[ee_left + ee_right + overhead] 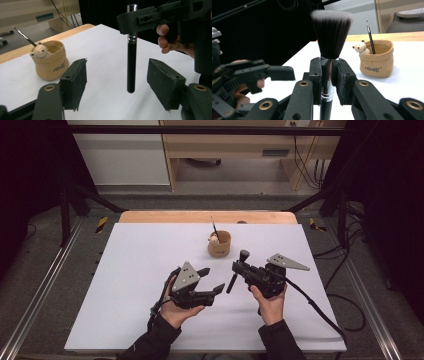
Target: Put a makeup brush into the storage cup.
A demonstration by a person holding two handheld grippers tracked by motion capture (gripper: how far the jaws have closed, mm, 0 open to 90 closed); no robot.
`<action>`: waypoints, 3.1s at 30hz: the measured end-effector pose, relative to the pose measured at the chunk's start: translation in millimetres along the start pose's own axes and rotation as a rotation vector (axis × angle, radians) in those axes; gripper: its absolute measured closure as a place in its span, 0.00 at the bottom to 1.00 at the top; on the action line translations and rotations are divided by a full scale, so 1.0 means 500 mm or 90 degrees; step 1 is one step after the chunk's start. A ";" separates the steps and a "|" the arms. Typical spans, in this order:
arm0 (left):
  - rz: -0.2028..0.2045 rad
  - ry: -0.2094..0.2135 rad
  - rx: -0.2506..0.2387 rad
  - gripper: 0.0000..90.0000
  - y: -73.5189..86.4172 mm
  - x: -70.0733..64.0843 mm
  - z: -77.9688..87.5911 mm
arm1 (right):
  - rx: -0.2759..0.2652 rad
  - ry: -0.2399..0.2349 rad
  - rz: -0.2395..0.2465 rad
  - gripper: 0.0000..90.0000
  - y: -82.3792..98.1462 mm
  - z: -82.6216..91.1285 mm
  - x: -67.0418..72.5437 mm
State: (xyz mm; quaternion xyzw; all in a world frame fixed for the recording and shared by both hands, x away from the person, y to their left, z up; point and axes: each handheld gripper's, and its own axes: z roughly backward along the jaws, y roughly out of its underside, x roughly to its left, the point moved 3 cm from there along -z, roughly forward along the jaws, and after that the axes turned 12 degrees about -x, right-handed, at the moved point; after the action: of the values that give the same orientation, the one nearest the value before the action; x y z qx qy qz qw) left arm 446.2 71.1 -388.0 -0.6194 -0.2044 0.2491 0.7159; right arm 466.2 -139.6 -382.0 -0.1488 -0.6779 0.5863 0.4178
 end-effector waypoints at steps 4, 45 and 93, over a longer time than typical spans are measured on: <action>0.000 -0.001 -0.002 0.28 -0.001 0.014 0.016 | 0.001 0.000 0.011 0.86 0.000 0.001 -0.001; 0.026 -0.119 0.026 0.12 0.080 0.171 0.176 | 0.018 0.026 0.088 0.86 0.005 0.008 -0.023; 0.040 -0.197 0.028 0.10 0.167 0.254 0.281 | -0.010 0.059 0.147 0.86 -0.043 -0.075 -0.041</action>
State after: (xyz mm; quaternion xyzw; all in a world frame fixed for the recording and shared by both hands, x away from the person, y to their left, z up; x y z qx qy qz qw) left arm 453.5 267.7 -451.8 -0.5641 -0.2873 0.3685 0.6808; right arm 512.3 -134.5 -371.8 -0.2562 -0.6407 0.6176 0.3774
